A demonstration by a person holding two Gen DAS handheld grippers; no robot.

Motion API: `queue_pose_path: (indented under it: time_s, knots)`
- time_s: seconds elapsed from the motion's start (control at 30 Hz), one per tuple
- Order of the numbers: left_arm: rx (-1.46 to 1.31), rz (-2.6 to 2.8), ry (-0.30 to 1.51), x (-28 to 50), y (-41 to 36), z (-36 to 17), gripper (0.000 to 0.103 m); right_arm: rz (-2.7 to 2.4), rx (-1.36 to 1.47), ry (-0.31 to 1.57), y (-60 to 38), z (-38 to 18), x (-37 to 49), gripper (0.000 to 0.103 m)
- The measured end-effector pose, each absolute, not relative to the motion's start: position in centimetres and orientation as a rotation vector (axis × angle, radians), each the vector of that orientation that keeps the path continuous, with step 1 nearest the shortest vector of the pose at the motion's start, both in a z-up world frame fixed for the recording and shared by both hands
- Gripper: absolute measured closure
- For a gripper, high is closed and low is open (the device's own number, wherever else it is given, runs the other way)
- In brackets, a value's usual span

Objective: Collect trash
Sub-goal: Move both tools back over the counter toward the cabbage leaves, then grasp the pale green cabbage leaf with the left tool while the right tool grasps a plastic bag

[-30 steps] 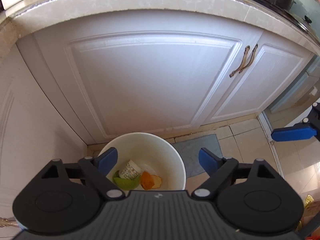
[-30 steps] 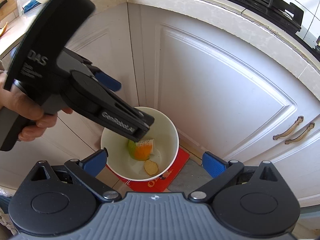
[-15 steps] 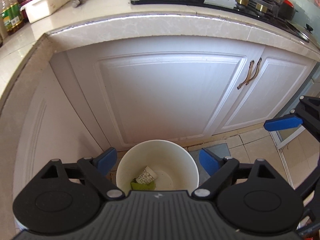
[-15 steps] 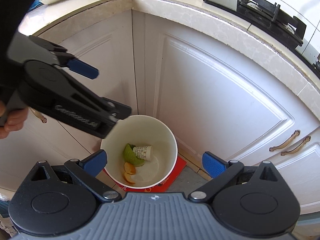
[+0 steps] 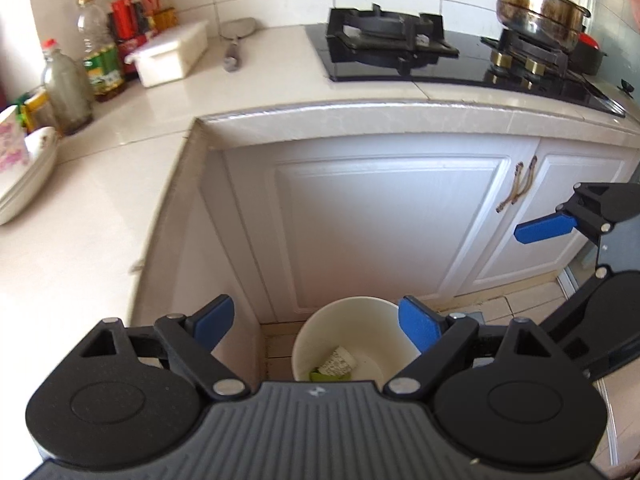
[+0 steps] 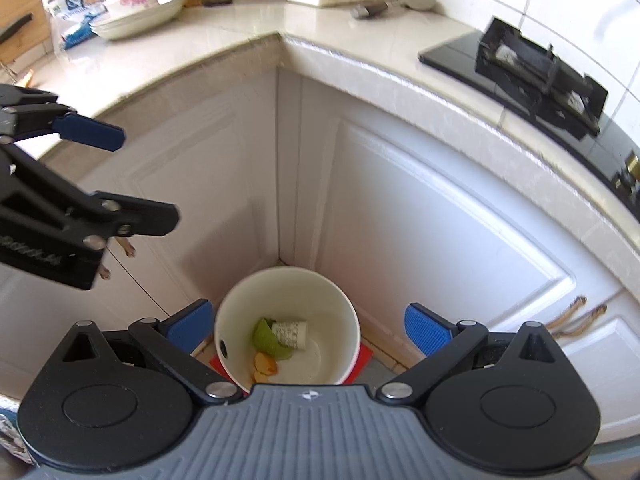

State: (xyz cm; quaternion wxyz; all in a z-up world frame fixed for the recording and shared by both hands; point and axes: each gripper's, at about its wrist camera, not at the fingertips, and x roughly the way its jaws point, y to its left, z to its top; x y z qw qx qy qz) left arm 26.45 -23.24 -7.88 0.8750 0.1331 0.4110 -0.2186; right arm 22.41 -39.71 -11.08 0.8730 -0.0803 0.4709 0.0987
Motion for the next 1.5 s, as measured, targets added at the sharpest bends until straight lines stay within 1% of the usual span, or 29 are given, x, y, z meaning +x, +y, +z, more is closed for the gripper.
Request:
queue_pose_path:
  time_s: [0.27, 0.53, 0.9, 1.07, 1.23, 1.33, 1.4, 1.43, 1.47, 1.5]
  knots:
    - [0.226, -0.300, 0.828, 24.8, -16.6, -5.1, 0.012, 0.341, -0.190, 0.914, -35.4, -7.6, 24.5, 0.000]
    - [0.151, -0.086, 0.817, 23.5, -8.5, -4.0, 0.012, 0.544, -0.251, 0.839, -27.6, -5.0, 27.1, 0.000]
    - [0.110, 0.211, 0.797, 22.2, 3.5, -2.3, 0.012, 0.767, -0.335, 0.787, -17.9, -3.8, 28.5, 0.000]
    - [0.102, 0.347, 0.777, 22.8, 9.4, -1.4, 0.013, 0.816, -0.352, 0.767, -15.4, -3.4, 29.3, 0.000]
    - [0.034, 0.448, 0.761, 23.6, 14.9, -1.3, 0.013, 0.835, -0.352, 0.771, -13.6, -3.4, 30.4, 0.000]
    - [-0.011, 0.503, 0.764, 24.2, 17.7, -2.1, 0.017, 0.848, -0.354, 0.779, -12.6, -3.5, 30.9, 0.000]
    - [-0.055, 0.532, 0.771, 24.5, 19.4, -2.7, 0.022, 0.858, -0.361, 0.782, -12.0, -3.6, 31.1, 0.000]
    - [-0.074, 0.542, 0.776, 24.8, 20.1, -3.1, 0.026, 0.864, -0.366, 0.782, -11.7, -3.6, 31.2, 0.000]
    - [-0.095, 0.551, 0.784, 25.1, 20.6, -3.5, 0.029, 0.870, -0.372, 0.782, -11.4, -3.6, 31.3, 0.000]
    - [-0.110, 0.550, 0.787, 25.2, 21.1, -3.8, 0.029, 0.874, -0.378, 0.781, -11.1, -3.5, 31.3, 0.000]
